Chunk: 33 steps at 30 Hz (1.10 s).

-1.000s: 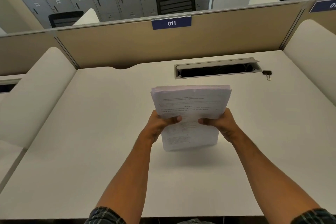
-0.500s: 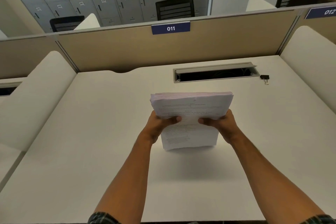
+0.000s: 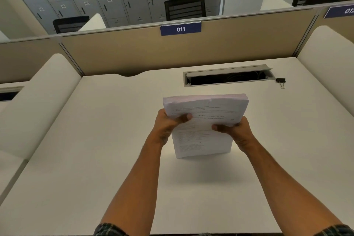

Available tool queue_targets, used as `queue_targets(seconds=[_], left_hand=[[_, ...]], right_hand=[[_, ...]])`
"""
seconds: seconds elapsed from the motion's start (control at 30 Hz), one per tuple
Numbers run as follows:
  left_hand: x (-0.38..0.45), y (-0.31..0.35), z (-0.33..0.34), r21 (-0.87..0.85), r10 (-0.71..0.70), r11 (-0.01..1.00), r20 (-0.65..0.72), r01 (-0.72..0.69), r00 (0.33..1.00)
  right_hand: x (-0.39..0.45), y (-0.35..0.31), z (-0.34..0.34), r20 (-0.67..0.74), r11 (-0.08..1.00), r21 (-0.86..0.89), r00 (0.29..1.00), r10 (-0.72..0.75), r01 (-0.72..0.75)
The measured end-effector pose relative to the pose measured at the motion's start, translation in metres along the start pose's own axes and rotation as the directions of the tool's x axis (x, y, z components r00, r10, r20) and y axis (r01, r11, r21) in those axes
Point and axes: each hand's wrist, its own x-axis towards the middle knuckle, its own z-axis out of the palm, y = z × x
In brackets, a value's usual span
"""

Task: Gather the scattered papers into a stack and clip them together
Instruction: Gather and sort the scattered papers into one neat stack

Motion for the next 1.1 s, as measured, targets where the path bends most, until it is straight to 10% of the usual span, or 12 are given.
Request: queue_targets(seconds=[0.2, 0.4, 0.5, 0.67, 0.83, 0.97, 1.1], left_hand=[[0.004, 0.072, -0.001, 0.330, 0.320, 0.886, 0.071, -0.325, 0.945], [0.003, 0.120, 0.039, 0.876, 0.323, 0.164, 0.386, -0.453, 0.864], [0.004, 0.108, 0.055, 0.899, 0.092, 0.044, 0.431, -0.436, 0.898], [0.006, 0.118, 0.053, 0.878, 0.154, 0.157, 0.431, -0.453, 0.889], [0.013, 0.095, 0.063, 0.927, -0.145, 0.130, 0.369, -0.352, 0.918], [0.019, 0.088, 0.055, 0.919, -0.006, 0.133, 0.376, -0.372, 0.927], [0.027, 0.096, 0.021, 0.888, 0.130, 0.360, 0.256, -0.286, 0.958]], right_hand=[[0.000, 0.002, 0.000, 0.001, 1.000, 0.027, 1.000, 0.001, -0.001], [0.002, 0.003, 0.001, 0.003, 1.000, 0.030, 1.000, 0.005, -0.005], [0.003, 0.004, -0.001, 0.030, 0.999, 0.035, 1.000, -0.004, 0.002], [0.004, 0.004, -0.005, 0.072, 0.999, 0.040, 0.997, -0.009, 0.006], [0.006, 0.007, -0.007, 0.042, 1.000, -0.004, 0.999, 0.022, -0.022], [0.006, 0.020, -0.021, 0.061, 0.993, -0.112, 0.997, 0.041, -0.034], [0.001, 0.031, -0.046, -0.042, 0.986, -0.146, 0.996, 0.079, -0.085]])
